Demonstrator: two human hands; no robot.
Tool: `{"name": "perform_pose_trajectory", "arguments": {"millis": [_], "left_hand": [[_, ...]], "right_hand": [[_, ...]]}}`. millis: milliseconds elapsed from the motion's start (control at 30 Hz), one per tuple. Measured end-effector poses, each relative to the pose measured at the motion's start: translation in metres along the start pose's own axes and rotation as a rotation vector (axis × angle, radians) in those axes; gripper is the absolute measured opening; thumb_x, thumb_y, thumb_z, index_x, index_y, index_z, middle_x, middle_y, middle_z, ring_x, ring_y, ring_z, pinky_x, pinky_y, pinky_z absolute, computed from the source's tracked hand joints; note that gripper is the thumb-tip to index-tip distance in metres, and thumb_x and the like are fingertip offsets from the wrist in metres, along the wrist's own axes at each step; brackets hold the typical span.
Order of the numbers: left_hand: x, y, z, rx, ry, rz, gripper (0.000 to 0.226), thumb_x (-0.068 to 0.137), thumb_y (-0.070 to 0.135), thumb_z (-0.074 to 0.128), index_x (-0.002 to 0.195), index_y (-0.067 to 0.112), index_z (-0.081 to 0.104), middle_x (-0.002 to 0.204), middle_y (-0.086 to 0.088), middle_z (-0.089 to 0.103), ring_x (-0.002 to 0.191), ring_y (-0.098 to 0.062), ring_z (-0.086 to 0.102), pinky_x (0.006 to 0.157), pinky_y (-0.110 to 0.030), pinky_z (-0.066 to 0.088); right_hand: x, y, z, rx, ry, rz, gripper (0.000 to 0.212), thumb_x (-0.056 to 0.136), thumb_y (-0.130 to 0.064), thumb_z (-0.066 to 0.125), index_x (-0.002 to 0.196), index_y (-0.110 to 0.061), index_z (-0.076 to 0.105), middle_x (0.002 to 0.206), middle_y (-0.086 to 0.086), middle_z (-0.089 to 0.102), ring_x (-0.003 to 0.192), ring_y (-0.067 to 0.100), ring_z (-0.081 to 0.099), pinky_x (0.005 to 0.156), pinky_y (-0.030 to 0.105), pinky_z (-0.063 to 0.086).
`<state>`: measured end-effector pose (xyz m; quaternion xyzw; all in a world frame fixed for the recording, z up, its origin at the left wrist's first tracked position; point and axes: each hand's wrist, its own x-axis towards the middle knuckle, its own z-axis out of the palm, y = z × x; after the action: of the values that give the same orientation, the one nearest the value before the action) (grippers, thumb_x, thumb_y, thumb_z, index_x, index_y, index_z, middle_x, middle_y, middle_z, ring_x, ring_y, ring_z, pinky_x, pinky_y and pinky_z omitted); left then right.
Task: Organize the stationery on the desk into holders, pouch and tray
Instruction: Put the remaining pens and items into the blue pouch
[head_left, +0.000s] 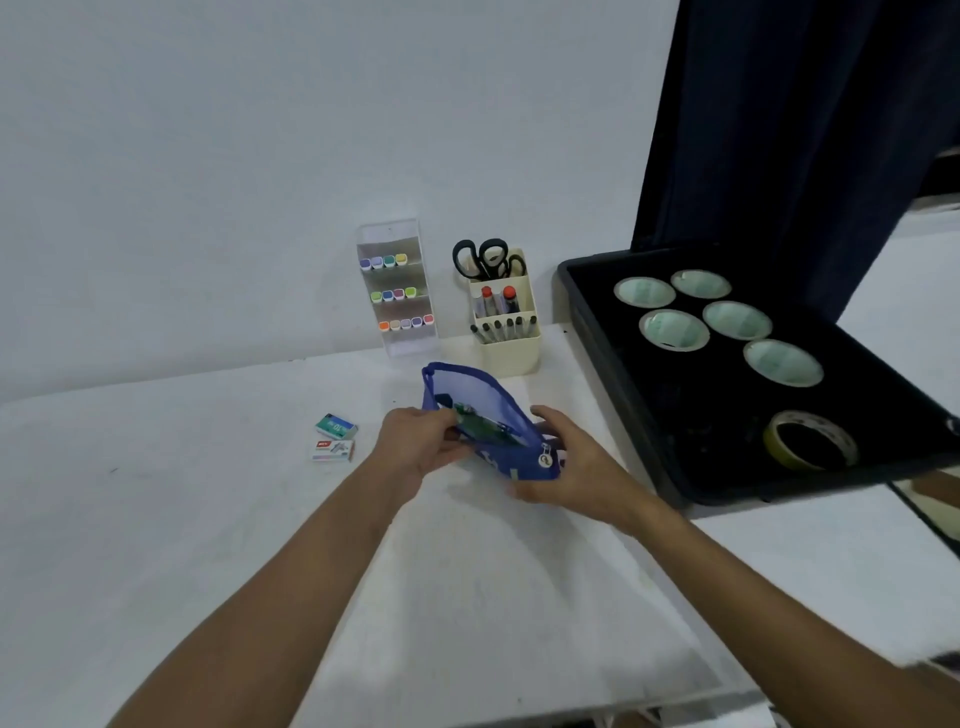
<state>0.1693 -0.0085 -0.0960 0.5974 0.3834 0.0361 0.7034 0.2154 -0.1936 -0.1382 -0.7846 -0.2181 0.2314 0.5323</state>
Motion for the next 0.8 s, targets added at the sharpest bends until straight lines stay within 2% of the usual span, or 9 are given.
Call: {"name": "perform_pose_trajectory", "arguments": {"millis": [100,167,233,300,367,433,567,700,800], "left_hand": [[0.000,0.004,-0.003,0.200,-0.006,0.059,0.013,0.089,0.008,0.062,0.101,0.002,0.061,0.085,-0.015,0.068,0.069,-0.024,0.069,0.057,-0.031,0.059],[0.000,0.005,-0.001,0.477,0.031,0.223,0.010,0.091,0.017,0.061,0.097,0.009,0.061,0.085,-0.011,0.068,0.069,-0.021,0.067,0.062,-0.033,0.059],[-0.005,0.008,0.004,0.749,0.064,0.468,0.010,0.091,0.024,0.060,0.092,0.014,0.061,0.082,-0.002,0.065,0.071,-0.016,0.063,0.066,-0.028,0.055],[-0.016,0.012,0.012,0.870,-0.051,0.634,0.016,0.092,0.032,0.059,0.092,0.018,0.064,0.080,0.005,0.064,0.074,-0.010,0.059,0.062,-0.015,0.043],[-0.028,0.017,0.023,0.931,-0.237,0.701,0.023,0.089,0.041,0.061,0.096,0.020,0.067,0.085,0.008,0.067,0.078,-0.008,0.061,0.061,-0.011,0.041],[-0.035,0.020,0.031,1.009,-0.286,0.749,0.024,0.085,0.042,0.065,0.098,0.022,0.066,0.086,0.010,0.067,0.078,-0.007,0.061,0.062,-0.010,0.042],[-0.035,0.028,0.041,0.998,-0.197,0.830,0.018,0.091,0.026,0.060,0.101,0.018,0.072,0.095,0.004,0.071,0.078,-0.008,0.063,0.061,-0.008,0.044],[-0.037,0.035,0.049,0.981,-0.117,0.867,0.023,0.093,0.026,0.055,0.099,0.018,0.075,0.096,0.005,0.072,0.074,-0.006,0.058,0.060,-0.007,0.038],[-0.036,0.042,0.055,0.965,-0.056,0.862,0.023,0.090,0.026,0.058,0.091,0.015,0.078,0.087,0.002,0.074,0.073,-0.010,0.062,0.062,-0.014,0.042]], "right_hand": [[-0.008,0.014,0.009,-0.080,0.282,-0.059,0.042,0.077,-0.012,0.076,0.115,-0.019,0.059,0.103,-0.006,0.064,0.092,0.014,0.063,0.082,0.025,0.056],[-0.010,0.012,0.012,-0.015,0.402,-0.083,0.023,0.081,-0.009,0.072,0.100,-0.018,0.065,0.090,-0.009,0.067,0.082,0.007,0.065,0.078,0.021,0.057],[-0.012,0.004,0.013,0.047,0.443,-0.115,0.018,0.082,-0.006,0.070,0.093,-0.020,0.066,0.081,-0.017,0.065,0.072,-0.002,0.065,0.070,0.012,0.055],[-0.011,-0.003,0.013,0.095,0.456,-0.155,0.016,0.083,-0.003,0.069,0.094,-0.015,0.070,0.079,-0.018,0.066,0.069,-0.007,0.065,0.065,0.011,0.053],[-0.011,-0.009,0.012,0.105,0.460,-0.223,0.017,0.084,-0.001,0.067,0.098,-0.008,0.073,0.080,-0.018,0.068,0.071,-0.008,0.066,0.066,0.011,0.052],[-0.010,-0.015,0.012,0.090,0.458,-0.270,0.019,0.086,0.001,0.063,0.101,-0.005,0.073,0.080,-0.019,0.067,0.072,-0.010,0.065,0.065,0.008,0.051],[-0.006,-0.017,0.007,0.172,0.492,-0.287,0.019,0.084,-0.003,0.067,0.102,-0.001,0.071,0.083,-0.011,0.068,0.072,-0.007,0.067,0.065,0.012,0.054],[-0.003,-0.016,-0.001,0.156,0.491,-0.298,0.010,0.088,-0.009,0.065,0.095,-0.015,0.069,0.085,-0.007,0.069,0.079,0.010,0.069,0.070,0.023,0.058],[0.000,-0.017,-0.002,0.064,0.550,-0.337,0.005,0.093,-0.012,0.058,0.096,-0.010,0.062,0.087,0.002,0.067,0.079,0.013,0.065,0.068,0.023,0.055]]}}
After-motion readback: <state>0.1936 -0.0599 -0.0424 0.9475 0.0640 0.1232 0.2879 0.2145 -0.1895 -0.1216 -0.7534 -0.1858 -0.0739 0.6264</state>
